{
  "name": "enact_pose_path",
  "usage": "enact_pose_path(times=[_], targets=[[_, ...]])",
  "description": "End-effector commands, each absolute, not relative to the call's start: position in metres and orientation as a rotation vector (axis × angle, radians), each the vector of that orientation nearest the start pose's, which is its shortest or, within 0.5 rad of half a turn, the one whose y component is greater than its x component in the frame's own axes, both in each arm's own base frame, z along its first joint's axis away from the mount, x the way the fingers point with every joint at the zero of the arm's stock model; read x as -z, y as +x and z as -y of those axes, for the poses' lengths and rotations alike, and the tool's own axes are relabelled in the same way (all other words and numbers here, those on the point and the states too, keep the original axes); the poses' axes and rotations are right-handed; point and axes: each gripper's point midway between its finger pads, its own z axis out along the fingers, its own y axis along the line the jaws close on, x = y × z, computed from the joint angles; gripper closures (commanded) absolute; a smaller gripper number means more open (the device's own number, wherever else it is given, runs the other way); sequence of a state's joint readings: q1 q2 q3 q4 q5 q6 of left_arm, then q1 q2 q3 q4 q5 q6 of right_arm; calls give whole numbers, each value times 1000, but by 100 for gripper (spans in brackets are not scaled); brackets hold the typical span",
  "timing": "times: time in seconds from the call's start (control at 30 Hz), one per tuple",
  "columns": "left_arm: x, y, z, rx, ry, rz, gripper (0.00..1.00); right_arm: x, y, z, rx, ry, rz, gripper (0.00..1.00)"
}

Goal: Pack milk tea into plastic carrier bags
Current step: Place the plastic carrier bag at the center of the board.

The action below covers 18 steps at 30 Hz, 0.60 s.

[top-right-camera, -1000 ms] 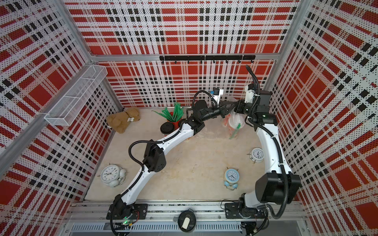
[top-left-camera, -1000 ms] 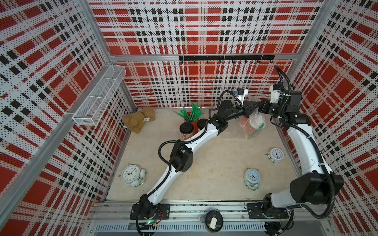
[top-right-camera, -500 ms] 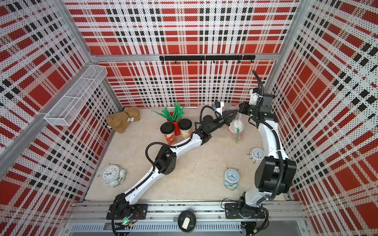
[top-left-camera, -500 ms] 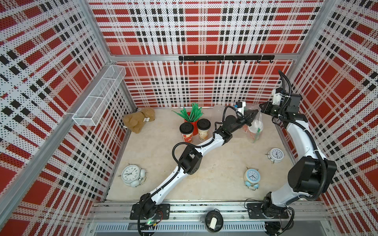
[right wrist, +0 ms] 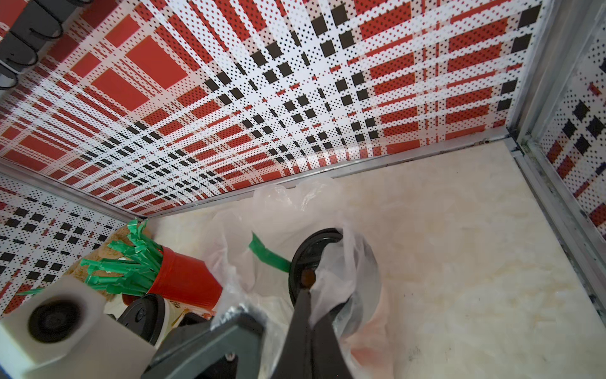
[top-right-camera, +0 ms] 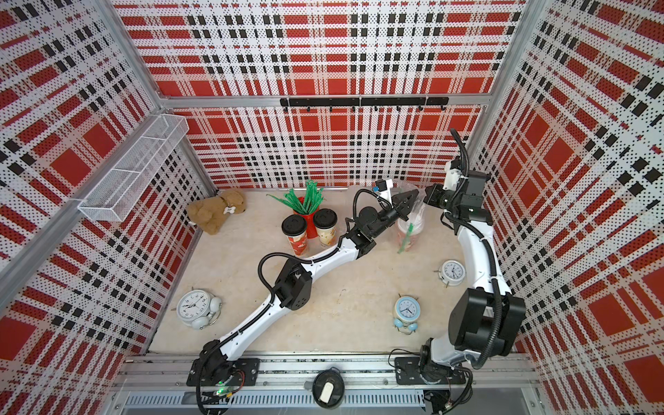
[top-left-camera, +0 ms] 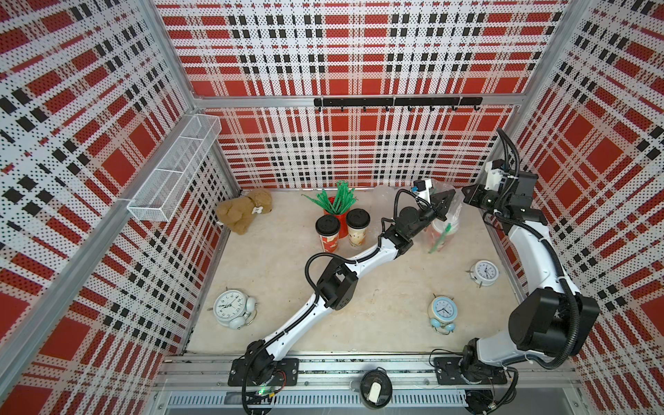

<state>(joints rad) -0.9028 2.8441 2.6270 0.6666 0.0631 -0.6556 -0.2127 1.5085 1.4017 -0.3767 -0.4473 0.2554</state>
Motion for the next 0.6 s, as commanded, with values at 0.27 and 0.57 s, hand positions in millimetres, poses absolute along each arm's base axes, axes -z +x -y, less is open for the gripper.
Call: enact_pose_path(times=[0.27,0.57], targets=[[-289,447,601,1443,152,-1224,98,-320,446,35,-422,202,-1967,100],[-291,443,604,1450,142,-1228,97,-325,436,41,-410,218,-1943,100]])
